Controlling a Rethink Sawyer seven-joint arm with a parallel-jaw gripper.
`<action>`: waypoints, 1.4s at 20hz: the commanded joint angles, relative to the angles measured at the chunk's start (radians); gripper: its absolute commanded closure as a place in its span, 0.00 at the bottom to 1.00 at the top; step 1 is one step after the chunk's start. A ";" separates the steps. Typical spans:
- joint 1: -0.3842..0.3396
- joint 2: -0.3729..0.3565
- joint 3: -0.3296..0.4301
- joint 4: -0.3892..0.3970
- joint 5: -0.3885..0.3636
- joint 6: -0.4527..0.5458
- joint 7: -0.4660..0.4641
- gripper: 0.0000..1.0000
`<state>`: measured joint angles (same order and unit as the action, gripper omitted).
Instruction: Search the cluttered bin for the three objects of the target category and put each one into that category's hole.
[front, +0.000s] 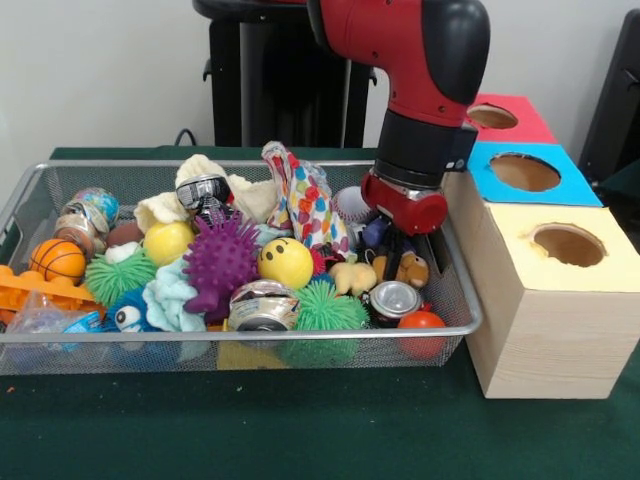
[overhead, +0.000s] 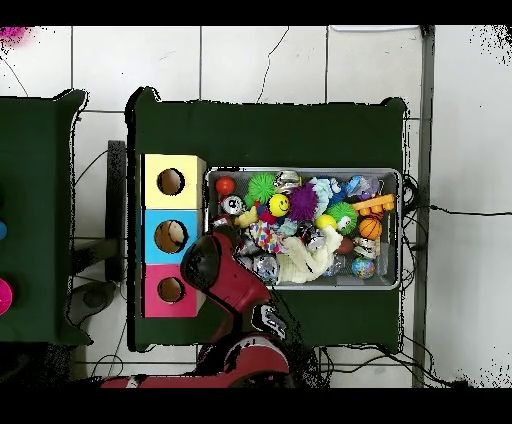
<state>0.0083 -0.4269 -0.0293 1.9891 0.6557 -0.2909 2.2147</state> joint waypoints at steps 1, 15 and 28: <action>0.113 -0.041 0.097 0.006 0.056 0.200 0.188 1.00; 0.154 -0.131 -0.003 0.028 0.045 0.363 0.162 1.00; 0.166 -0.238 -0.052 0.072 0.019 0.520 0.163 1.00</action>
<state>0.1334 -0.5849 -0.1501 2.0412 0.7045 0.0106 2.2159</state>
